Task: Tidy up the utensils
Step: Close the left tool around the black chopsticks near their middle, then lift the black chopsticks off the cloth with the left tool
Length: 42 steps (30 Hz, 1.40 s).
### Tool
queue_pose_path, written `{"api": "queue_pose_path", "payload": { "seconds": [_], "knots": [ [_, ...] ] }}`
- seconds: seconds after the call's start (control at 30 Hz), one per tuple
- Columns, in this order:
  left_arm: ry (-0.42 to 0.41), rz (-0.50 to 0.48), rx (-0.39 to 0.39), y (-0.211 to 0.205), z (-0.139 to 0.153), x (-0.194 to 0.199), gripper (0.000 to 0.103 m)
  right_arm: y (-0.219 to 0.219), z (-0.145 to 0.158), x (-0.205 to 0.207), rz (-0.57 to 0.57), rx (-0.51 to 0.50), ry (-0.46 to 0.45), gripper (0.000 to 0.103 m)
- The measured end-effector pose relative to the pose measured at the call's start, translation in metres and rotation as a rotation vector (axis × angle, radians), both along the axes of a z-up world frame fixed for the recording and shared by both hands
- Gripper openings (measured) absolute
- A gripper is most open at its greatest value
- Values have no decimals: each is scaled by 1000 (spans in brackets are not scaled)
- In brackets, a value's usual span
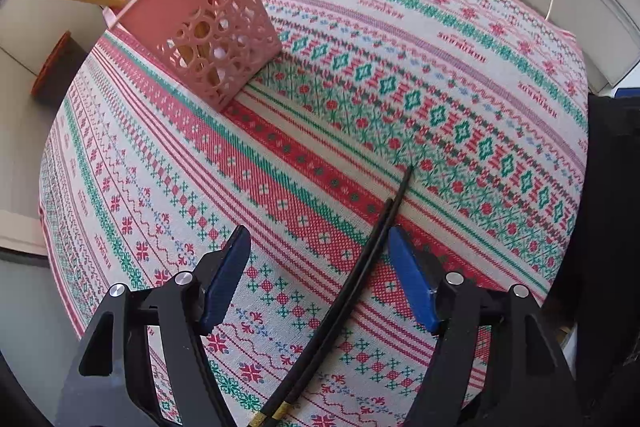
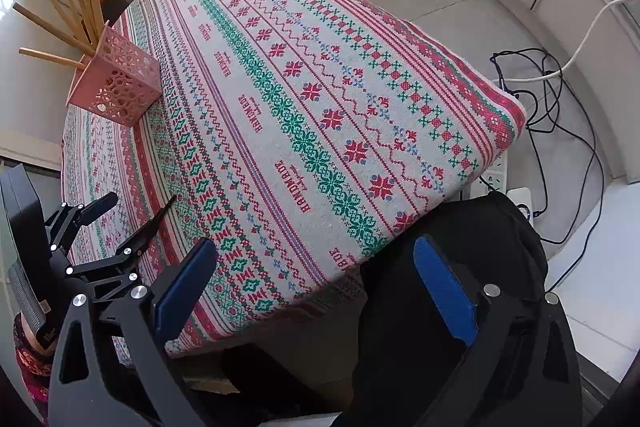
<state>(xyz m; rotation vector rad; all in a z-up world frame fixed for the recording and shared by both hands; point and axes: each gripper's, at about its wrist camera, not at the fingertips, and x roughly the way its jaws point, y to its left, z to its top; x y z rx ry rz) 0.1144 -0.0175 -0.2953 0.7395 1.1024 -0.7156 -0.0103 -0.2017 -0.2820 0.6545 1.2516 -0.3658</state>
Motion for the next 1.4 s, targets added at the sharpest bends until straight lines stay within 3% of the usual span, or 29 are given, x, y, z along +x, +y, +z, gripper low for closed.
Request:
{"api": "queue_pose_path", "payload": {
  "seconds": [0.27, 0.43, 0.53, 0.63, 0.7, 0.77, 0.87, 1.0, 1.27, 1.4],
  "knots": [
    [-1, 19, -70, 6, 17, 5, 66, -1, -2, 2, 3, 5, 4, 96],
    [60, 24, -1, 6, 4, 12, 33, 0, -2, 6, 4, 9, 12, 96],
    [73, 44, -21, 12, 6, 18, 33, 2, 0, 8, 8, 6, 10, 96],
    [58, 154, -44, 36, 17, 38, 38, 6, 3, 11, 18, 4, 2, 96],
    [112, 153, -111, 51, 33, 38, 51, 11, 6, 13, 32, 7, -8, 96],
    [122, 115, -160, 61, 50, 25, 55, 18, 8, 18, 51, 14, -15, 96],
    [120, 92, -108, 70, 50, 7, 55, 28, 9, 24, 81, 27, -18, 96],
    [87, 99, -16, 82, 21, -16, 52, 39, 10, 24, 116, 39, -18, 96],
    [26, 72, 26, 76, 15, -18, 51, 33, 9, 20, 87, 34, -16, 96],
    [42, 55, 27, 74, 9, -13, 51, 29, 7, 19, 79, 42, -10, 96]
  ]
}}
